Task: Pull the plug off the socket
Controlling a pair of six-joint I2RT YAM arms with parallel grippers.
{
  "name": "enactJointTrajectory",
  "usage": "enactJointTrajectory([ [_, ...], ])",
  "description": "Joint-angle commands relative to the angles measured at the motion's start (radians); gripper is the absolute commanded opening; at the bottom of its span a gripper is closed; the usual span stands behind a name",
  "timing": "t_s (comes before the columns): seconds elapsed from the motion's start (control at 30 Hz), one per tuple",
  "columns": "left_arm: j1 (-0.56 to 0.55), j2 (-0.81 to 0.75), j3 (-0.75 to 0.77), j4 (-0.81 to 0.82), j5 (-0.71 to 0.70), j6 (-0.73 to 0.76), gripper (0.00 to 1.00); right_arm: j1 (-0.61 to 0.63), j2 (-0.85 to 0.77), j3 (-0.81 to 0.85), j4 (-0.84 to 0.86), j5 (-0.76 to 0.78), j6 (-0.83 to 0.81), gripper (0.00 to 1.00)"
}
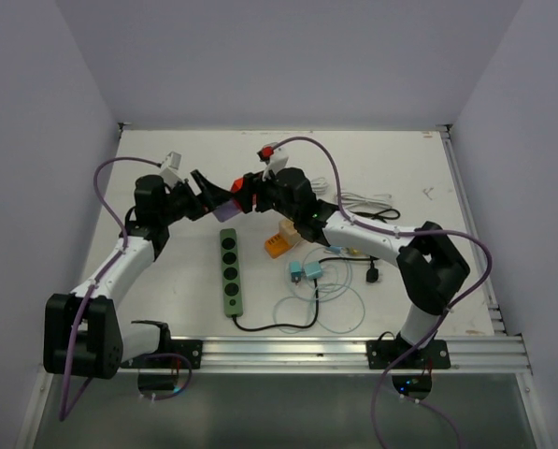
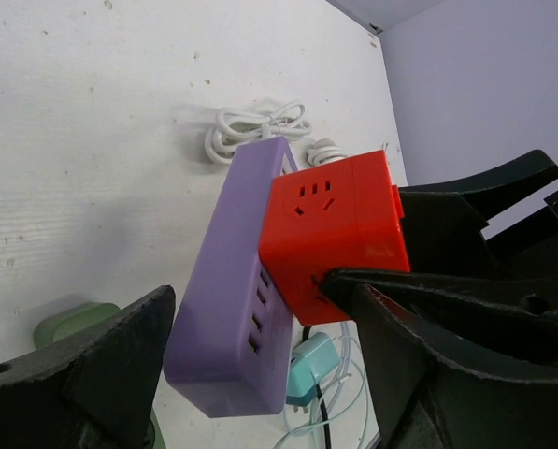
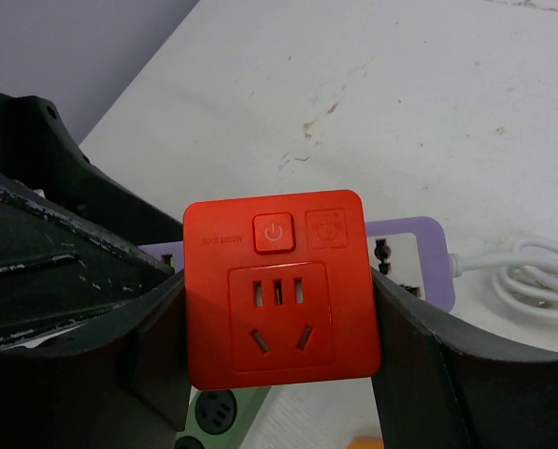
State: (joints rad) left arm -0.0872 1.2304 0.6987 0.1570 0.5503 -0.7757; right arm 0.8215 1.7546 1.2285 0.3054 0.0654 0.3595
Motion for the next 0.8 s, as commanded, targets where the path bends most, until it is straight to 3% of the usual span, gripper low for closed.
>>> enactJointTrajectory([
  [0.0, 0.006, -0.008, 0.013, 0.045, 0.025, -0.019, 0.79, 0.022, -0.064, -0.006, 0.176, 0.077, 0.013, 0.00],
  [0.2, 0.006, -0.035, -0.025, 0.058, 0.025, -0.019, 0.53, 0.027, -0.064, -0.004, 0.175, 0.105, 0.009, 0.00],
  [0.27, 0.006, -0.032, -0.039, 0.062, 0.028, -0.022, 0.52, 0.027, -0.069, -0.006, 0.182, 0.119, 0.010, 0.00],
  [0.5, 0.006, -0.032, -0.080, 0.125, 0.079, -0.074, 0.66, 0.031, -0.079, -0.015, 0.196, 0.160, 0.021, 0.00],
  [0.6, 0.006, -0.037, -0.085, 0.141, 0.082, -0.089, 0.66, 0.034, -0.081, -0.024, 0.210, 0.163, 0.021, 0.00],
  [0.7, 0.006, -0.031, -0.080, 0.144, 0.074, -0.088, 0.60, 0.038, -0.083, -0.034, 0.224, 0.149, 0.027, 0.00],
  [0.77, 0.006, -0.022, -0.079, 0.157, 0.076, -0.099, 0.49, 0.042, -0.086, -0.041, 0.233, 0.145, 0.029, 0.00],
])
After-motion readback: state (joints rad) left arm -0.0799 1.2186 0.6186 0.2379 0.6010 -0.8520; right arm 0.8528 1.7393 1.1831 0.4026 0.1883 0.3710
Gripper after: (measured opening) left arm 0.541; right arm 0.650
